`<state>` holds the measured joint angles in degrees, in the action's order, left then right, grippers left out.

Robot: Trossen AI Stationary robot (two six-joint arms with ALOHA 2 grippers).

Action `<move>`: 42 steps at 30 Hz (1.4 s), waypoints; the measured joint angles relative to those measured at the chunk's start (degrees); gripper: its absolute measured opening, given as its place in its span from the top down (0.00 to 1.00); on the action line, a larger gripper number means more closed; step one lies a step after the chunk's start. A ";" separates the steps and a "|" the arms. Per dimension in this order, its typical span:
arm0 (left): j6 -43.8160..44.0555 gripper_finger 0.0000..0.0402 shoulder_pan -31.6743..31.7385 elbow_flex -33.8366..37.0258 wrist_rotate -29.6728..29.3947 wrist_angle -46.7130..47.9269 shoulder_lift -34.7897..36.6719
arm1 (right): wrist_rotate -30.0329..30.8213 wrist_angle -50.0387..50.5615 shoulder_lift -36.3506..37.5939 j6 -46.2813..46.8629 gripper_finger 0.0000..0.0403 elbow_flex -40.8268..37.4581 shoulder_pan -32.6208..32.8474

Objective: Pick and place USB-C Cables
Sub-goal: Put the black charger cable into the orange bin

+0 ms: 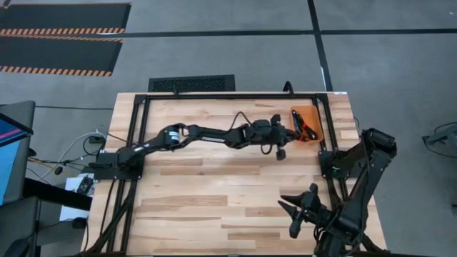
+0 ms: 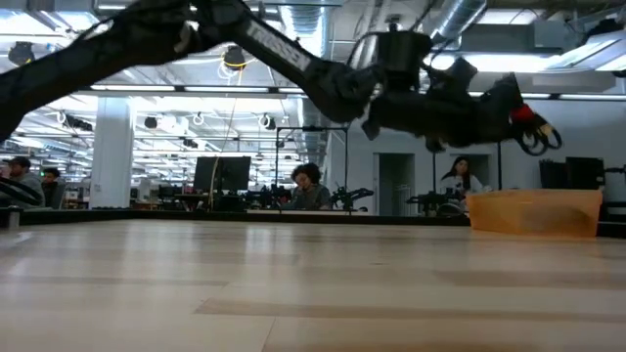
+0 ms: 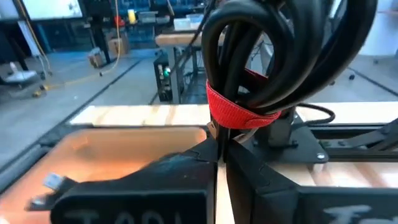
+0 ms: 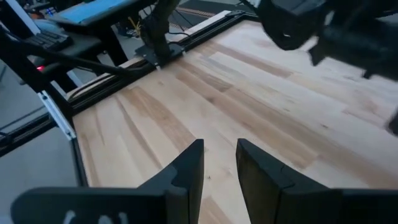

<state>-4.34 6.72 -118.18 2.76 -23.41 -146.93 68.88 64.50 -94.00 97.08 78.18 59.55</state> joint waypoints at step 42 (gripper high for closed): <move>1.36 0.49 0.84 -10.16 -6.38 9.66 -6.25 | -0.02 -3.51 -0.92 -3.06 0.71 -0.42 -1.46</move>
<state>-2.98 7.56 -128.33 -3.61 -13.75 -153.19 68.86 60.99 -94.91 94.02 77.76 58.08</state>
